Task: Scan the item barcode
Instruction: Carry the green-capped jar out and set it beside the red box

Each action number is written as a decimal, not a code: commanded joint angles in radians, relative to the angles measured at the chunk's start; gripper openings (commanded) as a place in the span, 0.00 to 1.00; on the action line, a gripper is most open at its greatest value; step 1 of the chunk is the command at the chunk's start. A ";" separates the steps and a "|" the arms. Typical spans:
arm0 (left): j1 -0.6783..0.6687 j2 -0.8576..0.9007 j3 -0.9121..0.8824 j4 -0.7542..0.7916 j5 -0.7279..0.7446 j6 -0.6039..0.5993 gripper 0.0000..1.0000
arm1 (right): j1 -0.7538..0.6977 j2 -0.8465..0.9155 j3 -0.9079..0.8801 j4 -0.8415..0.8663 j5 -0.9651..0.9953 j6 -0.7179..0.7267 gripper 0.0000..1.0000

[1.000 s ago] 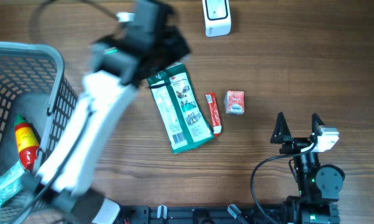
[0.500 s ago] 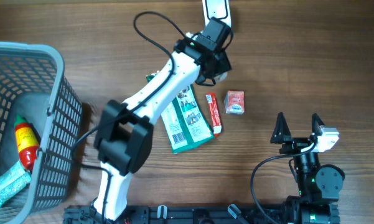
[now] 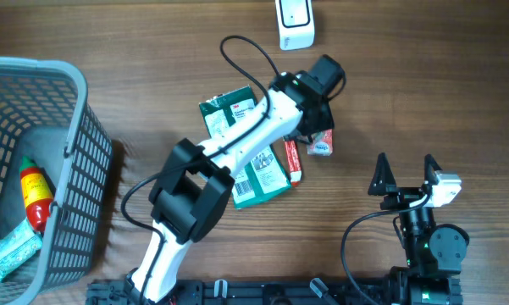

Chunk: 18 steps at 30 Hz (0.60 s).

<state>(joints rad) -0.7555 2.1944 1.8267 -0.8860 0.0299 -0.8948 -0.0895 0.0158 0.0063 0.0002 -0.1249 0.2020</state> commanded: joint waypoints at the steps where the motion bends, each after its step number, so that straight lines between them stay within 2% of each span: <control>1: -0.006 0.014 -0.065 0.003 -0.084 -0.041 0.63 | 0.002 -0.005 -0.001 0.006 0.013 0.008 1.00; 4: -0.006 0.014 -0.069 0.009 -0.079 -0.041 0.64 | 0.002 -0.005 -0.001 0.006 0.014 0.008 1.00; 11: -0.053 0.021 -0.077 0.094 0.042 -0.029 0.64 | 0.002 -0.005 -0.001 0.006 0.014 0.008 1.00; 18: -0.079 0.008 -0.060 0.013 -0.048 -0.029 0.61 | 0.002 -0.005 -0.001 0.006 0.014 0.008 1.00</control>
<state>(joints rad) -0.8452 2.1960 1.7596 -0.8230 0.0219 -0.9222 -0.0895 0.0158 0.0063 0.0002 -0.1249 0.2020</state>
